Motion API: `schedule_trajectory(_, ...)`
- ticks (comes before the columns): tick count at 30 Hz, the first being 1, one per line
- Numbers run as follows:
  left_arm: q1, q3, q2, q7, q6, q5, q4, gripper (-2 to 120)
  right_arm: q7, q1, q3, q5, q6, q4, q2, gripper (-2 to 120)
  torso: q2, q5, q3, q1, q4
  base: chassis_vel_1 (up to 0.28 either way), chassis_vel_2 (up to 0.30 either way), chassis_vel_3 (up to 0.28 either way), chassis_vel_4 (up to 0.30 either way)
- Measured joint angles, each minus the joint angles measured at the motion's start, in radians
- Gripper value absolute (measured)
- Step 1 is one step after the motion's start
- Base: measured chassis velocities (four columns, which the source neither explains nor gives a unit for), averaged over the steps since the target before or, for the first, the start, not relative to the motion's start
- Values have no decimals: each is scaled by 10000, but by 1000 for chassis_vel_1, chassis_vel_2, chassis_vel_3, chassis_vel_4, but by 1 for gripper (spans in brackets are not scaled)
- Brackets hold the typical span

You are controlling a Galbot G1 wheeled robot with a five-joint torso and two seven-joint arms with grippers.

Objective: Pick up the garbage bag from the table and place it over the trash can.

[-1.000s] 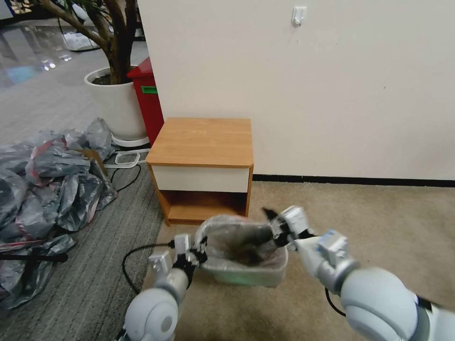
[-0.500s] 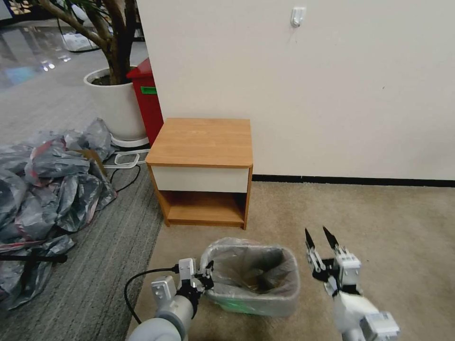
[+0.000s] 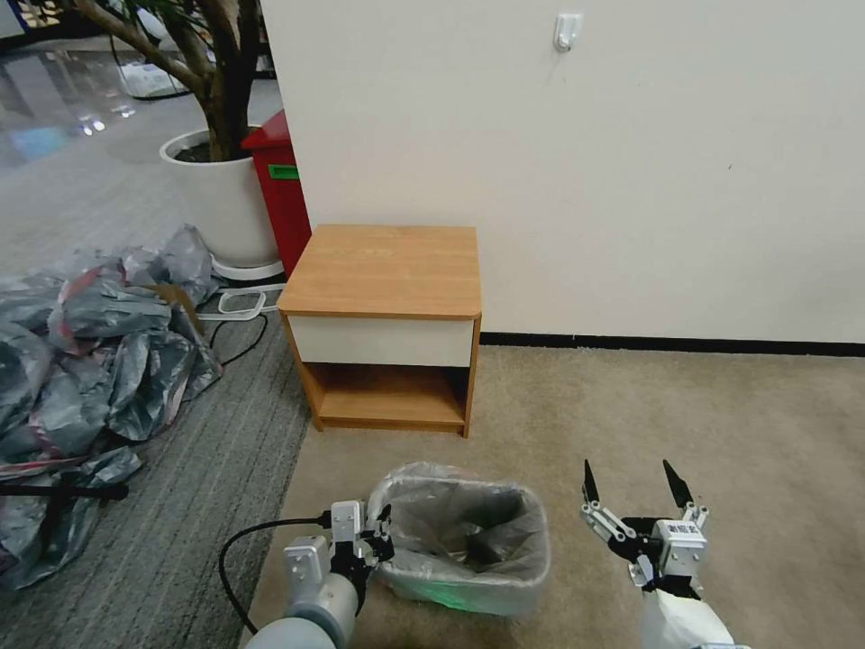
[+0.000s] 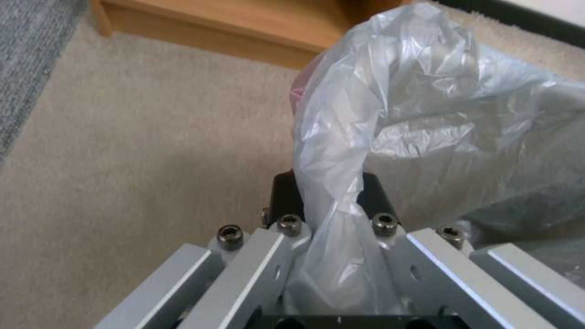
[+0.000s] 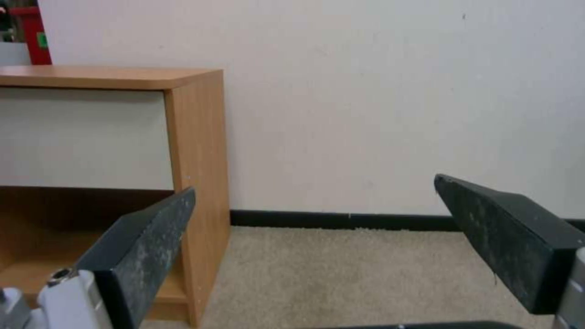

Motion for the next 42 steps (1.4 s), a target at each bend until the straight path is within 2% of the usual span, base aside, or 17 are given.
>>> schedule_trajectory(3, -4, 8, 25, 3, 9, -3, 54, 7, 23, 6, -51, -2, -1, -21, 7, 100, 0, 1, 0, 0, 0, 0, 0, 0, 0)
schedule_trajectory(5, -18, 40, 98, 4, 69, -18, 74, 19, 72, 48, -130, 2, -36, -38, 29, 100, 0, 0, 0, 0, 0, 0, 0, 0, 0)
schedule_trajectory(7, -21, 38, 117, 4, 95, -27, 69, 23, 85, 64, -146, 7, -53, -38, 38, 100, 0, 0, 0, 0, 0, 0, 0, 0, 0)
schedule_trajectory(9, -40, -35, 189, 2, 197, -145, -21, 35, 115, 111, -208, 37, -151, -27, 50, 100, 0, 1, 0, 0, -1, 0, 0, 0, 0)
schedule_trajectory(11, -41, -57, 202, 0, 220, -182, -40, 37, 124, 121, -222, 43, -178, -18, 51, 100, 0, 0, 0, 0, -1, 0, 0, 0, 0)
schedule_trajectory(15, 57, -272, 271, -25, 331, -217, -207, 57, 240, 209, -361, 80, -414, 65, 35, 100, -1, 0, 0, 0, -1, 0, 0, 0, 0)
schedule_trajectory(16, 57, -272, 271, -25, 331, -217, -207, 57, 240, 209, -361, 80, -414, 65, 35, 100, -1, 0, 0, 0, -1, 0, 0, 0, 0)
schedule_trajectory(24, 279, -959, 359, 26, 281, -92, -779, 90, 305, 187, -485, 308, -804, 261, 0, 100, -1, 1, 0, 0, -1, 0, 0, 0, 0)
schedule_trajectory(25, 279, -959, 359, 26, 281, -92, -779, 90, 305, 187, -485, 308, -804, 261, 0, 100, -1, 1, 0, 0, -1, 0, 0, 0, 0)
schedule_trajectory(27, 385, -1197, 329, 379, -376, 334, -951, 97, 289, 125, -450, 486, -779, 294, 40, 100, -1, 1, 0, 0, -1, 0, 0, 0, 0)
schedule_trajectory(29, 594, -1501, 251, 935, -1876, 1830, -994, 99, 133, -23, -324, 654, -554, 294, 189, 100, -1, 1, 1, 0, -1, 0, 0, 0, 0)
schedule_trajectory(30, 594, -1501, 251, 935, -1876, 1830, -994, 99, 133, -23, -324, 654, -554, 294, 189, 100, -1, 1, 1, 0, -1, 0, 0, 0, 0)
schedule_trajectory(33, 1092, -2107, 155, 1624, -3792, 3716, -1095, 100, -331, -374, -46, 926, -140, 281, 465, 100, -1, 1, 0, 0, -1, 0, 0, 0, 0)
schedule_trajectory(34, 1092, -2107, 155, 1624, -3792, 3716, -1095, 100, -331, -374, -46, 926, -140, 281, 465, 100, -1, 1, 0, 0, -1, 0, 0, 0, 0)
schedule_trajectory(35, 1366, -2451, 111, 1854, -4343, 4405, -1124, 100, -426, -516, 65, 969, -17, 280, 536, 100, -1, 0, 0, 0, -2, 0, 0, 0, 0)
schedule_trajectory(37, 1726, -2888, 52, 2095, -4676, 4863, -1217, 100, -457, -638, 215, 969, 67, 281, 595, 100, -1, 0, 0, 0, -1, 0, 0, 0, 0)
schedule_trajectory(42, 2104, -3300, -42, 2312, -4662, 4990, -1411, 100, -417, -742, 411, 825, 53, 334, 640, 100, -1, 1, 0, 0, 0, 0, 0, 0, 0)
